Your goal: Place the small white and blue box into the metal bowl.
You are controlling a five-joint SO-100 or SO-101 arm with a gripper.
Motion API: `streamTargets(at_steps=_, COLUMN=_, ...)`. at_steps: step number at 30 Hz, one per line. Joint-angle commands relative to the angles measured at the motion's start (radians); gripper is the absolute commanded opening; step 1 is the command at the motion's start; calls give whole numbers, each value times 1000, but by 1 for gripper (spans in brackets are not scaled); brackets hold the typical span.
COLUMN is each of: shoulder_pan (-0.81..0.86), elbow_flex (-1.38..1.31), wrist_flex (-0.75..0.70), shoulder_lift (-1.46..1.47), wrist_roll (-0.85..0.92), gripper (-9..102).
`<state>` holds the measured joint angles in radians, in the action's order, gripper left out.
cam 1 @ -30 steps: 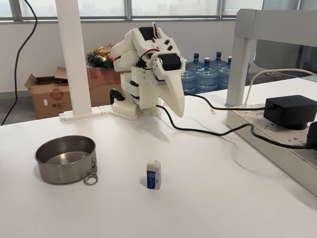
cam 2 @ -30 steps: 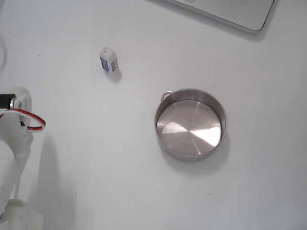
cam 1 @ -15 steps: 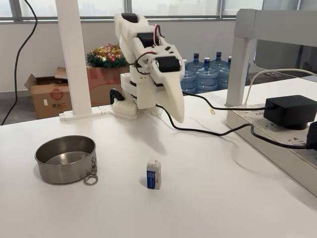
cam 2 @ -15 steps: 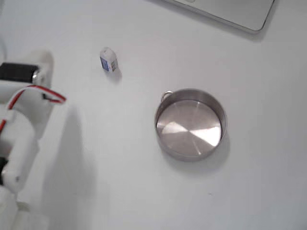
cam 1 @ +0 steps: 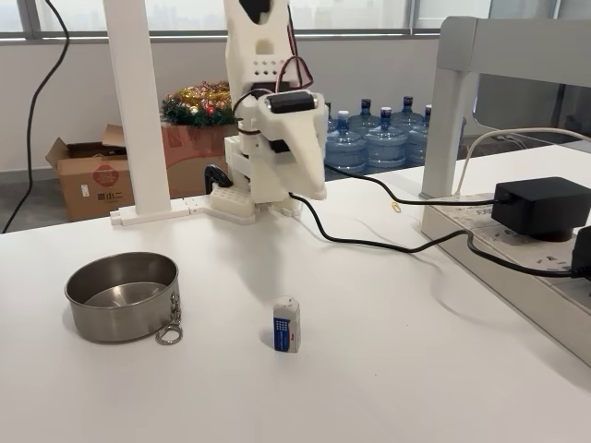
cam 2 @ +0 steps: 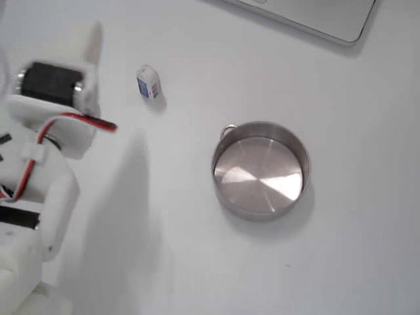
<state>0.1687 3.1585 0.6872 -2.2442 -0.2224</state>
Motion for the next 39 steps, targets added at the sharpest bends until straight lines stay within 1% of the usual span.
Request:
streamTargets(at_steps=1, shoulder_pan=54, elbow_flex=38, wrist_flex=31, shoulder_lift=41, wrist_roll=-377, gripper=-6)
streamTargets(at_steps=4, shoulder_pan=58, elbow_flex=38, wrist_flex=31, shoulder_lift=106, wrist_roll=-660, gripper=-6)
streamTargets(at_steps=8, shoulder_pan=58, elbow_flex=34, wrist_flex=44, shoulder_lift=210, wrist_roll=-968, gripper=-6)
streamTargets(at_steps=11, shoulder_pan=58, elbow_flex=28, wrist_flex=44, shoulder_lift=264, wrist_roll=-1152, gripper=-6)
streamTargets(at_steps=14, shoulder_pan=58, elbow_flex=25, wrist_flex=44, shoulder_lift=327, wrist_roll=-1272, gripper=-6)
streamTargets(at_steps=18, shoulder_pan=58, elbow_flex=21, wrist_flex=46, shoulder_lift=396, wrist_roll=-1330, gripper=-5)
streamTargets(at_steps=23, shoulder_pan=75, elbow_flex=21, wrist_flex=48, shoulder_lift=394, wrist_roll=-1333, gripper=-5)
streamTargets(at_steps=25, shoulder_pan=86, elbow_flex=21, wrist_flex=48, shoulder_lift=394, wrist_roll=-1333, gripper=-1)
streamTargets(at_steps=29, shoulder_pan=84, elbow_flex=20, wrist_flex=48, shoulder_lift=393, wrist_roll=-1335, gripper=12)
streamTargets(at_steps=31, shoulder_pan=83, elbow_flex=11, wrist_flex=48, shoulder_lift=393, wrist_roll=-1335, gripper=16)
streamTargets(at_steps=39, shoulder_pan=72, elbow_flex=-86, wrist_flex=46, shoulder_lift=442, wrist_roll=-1335, gripper=21)
